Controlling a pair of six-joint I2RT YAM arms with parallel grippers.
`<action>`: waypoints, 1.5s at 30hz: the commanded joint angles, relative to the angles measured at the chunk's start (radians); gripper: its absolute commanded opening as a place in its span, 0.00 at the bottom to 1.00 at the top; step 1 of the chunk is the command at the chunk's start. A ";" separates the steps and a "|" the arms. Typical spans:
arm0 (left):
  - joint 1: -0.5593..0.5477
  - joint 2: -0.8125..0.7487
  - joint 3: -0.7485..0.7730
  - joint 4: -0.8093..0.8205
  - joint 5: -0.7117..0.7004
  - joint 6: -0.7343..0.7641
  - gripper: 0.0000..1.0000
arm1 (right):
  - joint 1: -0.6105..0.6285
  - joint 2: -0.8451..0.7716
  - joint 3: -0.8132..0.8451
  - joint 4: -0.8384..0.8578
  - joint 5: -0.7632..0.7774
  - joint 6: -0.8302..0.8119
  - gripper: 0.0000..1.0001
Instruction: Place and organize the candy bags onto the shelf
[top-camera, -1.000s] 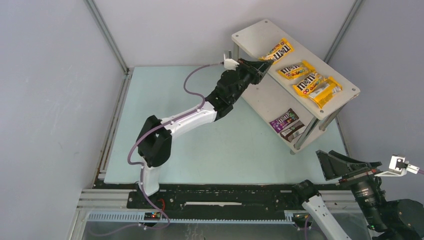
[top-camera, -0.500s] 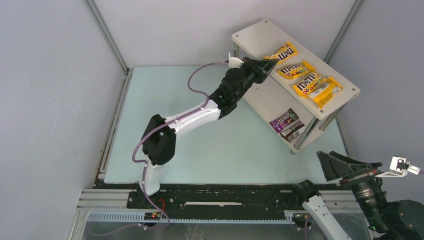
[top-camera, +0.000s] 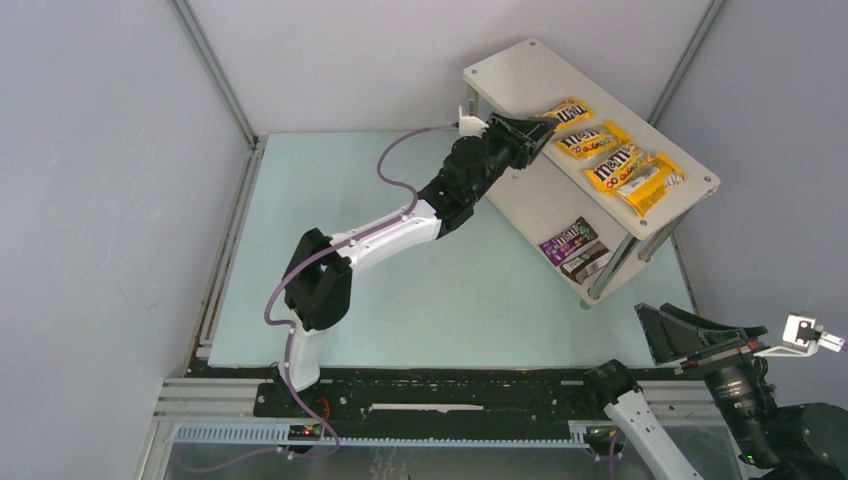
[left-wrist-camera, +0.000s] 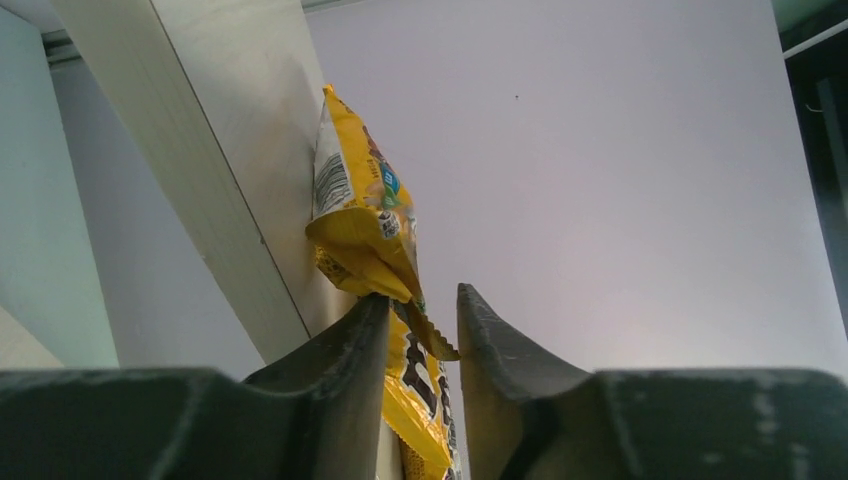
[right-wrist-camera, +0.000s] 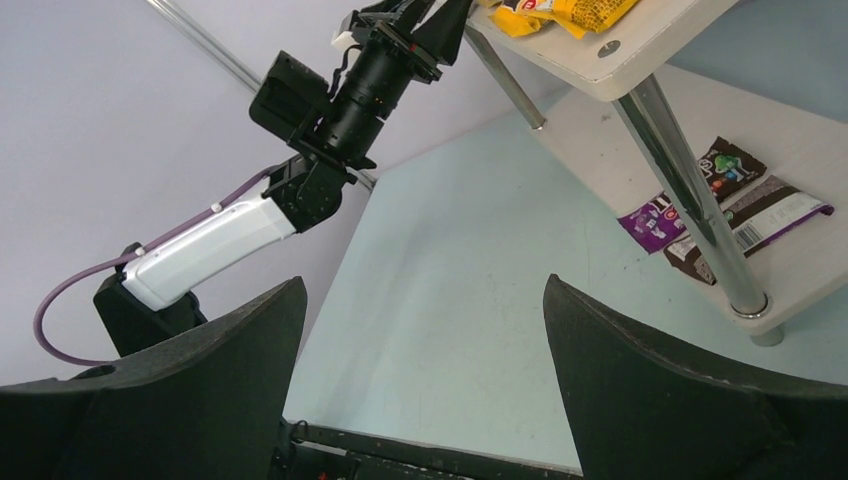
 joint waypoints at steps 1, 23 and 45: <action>-0.002 -0.029 -0.032 0.061 0.036 -0.018 0.39 | 0.008 0.008 0.014 -0.005 0.010 0.007 0.97; 0.118 -0.763 -0.555 -0.035 0.221 0.496 1.00 | 0.011 0.025 0.071 0.012 -0.002 -0.132 1.00; 0.118 -1.595 -0.683 -0.357 -0.137 1.471 1.00 | 0.002 0.046 0.178 0.131 0.113 -0.220 1.00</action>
